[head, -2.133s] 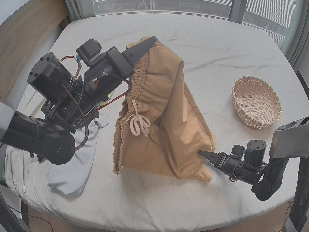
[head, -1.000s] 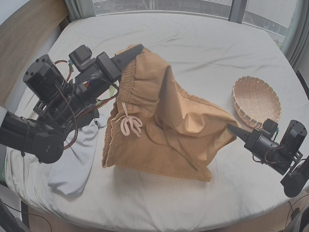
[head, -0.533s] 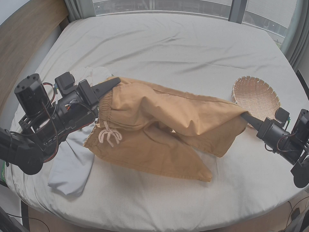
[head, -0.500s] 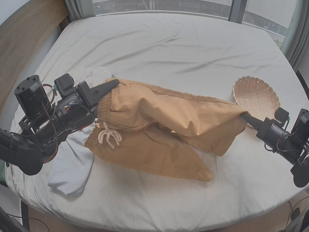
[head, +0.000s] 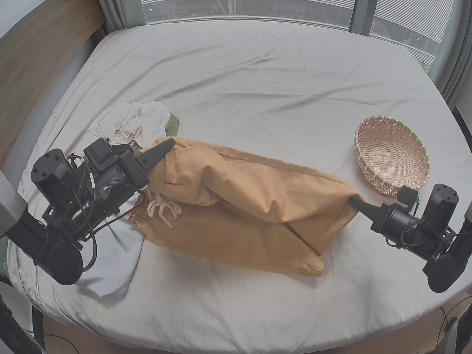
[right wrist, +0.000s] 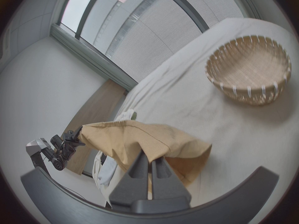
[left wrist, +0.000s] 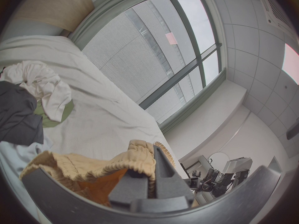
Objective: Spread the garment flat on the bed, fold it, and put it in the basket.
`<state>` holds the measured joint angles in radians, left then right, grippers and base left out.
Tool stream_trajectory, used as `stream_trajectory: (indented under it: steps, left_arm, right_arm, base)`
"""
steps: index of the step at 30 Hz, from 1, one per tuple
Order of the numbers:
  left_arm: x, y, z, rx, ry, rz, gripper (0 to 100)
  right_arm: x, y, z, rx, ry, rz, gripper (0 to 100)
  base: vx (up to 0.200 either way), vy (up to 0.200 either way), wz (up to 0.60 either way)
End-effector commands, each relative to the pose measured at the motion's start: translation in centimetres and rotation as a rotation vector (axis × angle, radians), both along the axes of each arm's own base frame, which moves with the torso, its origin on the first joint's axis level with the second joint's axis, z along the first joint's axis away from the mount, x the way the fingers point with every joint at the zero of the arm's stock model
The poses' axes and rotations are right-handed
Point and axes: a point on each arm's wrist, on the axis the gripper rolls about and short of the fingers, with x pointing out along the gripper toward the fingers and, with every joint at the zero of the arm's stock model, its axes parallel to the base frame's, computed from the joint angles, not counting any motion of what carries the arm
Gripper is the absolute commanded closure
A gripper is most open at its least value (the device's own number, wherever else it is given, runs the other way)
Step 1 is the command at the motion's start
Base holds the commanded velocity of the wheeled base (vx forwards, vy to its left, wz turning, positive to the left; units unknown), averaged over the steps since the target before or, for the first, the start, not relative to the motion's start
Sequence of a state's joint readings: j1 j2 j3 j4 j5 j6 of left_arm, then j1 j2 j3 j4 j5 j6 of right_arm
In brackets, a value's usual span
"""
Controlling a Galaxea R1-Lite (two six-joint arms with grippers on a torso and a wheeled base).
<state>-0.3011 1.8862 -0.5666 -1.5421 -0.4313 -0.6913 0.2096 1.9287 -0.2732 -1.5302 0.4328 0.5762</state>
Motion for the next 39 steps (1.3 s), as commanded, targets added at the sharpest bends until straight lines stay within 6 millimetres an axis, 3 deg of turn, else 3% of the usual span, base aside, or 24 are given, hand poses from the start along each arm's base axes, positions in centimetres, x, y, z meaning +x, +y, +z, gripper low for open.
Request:
stream_trajectory:
  steps: [1,4,5,32,39]
  left_arm:
    - [0.7,-0.2,-2.2,0.022,0.068,-0.001,100]
    - [0.7,-0.3,-2.0,0.021,0.061,-0.002,100]
    - [0.7,-0.3,-2.0,0.02,0.059,-0.002,100]
    - [0.7,-0.4,-1.6,0.015,0.045,-0.002,100]
    - [1.0,-0.3,-1.7,0.013,0.045,0.002,100]
  right_arm:
    - [0.1,0.3,-3.5,-0.023,0.137,0.029,100]
    - [0.1,0.4,-3.5,-0.019,0.14,0.048,100]
    - [0.0,0.5,-3.5,-0.018,0.141,0.049,0]
    - [1.6,0.9,-2.2,0.052,0.097,0.042,0]
    - [0.1,0.5,0.1,0.097,0.056,0.043,0]
  base:
    - [0.0,0.0,0.0]
    - [0.0,0.0,0.0]
    - [0.0,0.0,0.0]
    - [0.0,0.0,0.0]
    - [0.0,0.0,0.0]
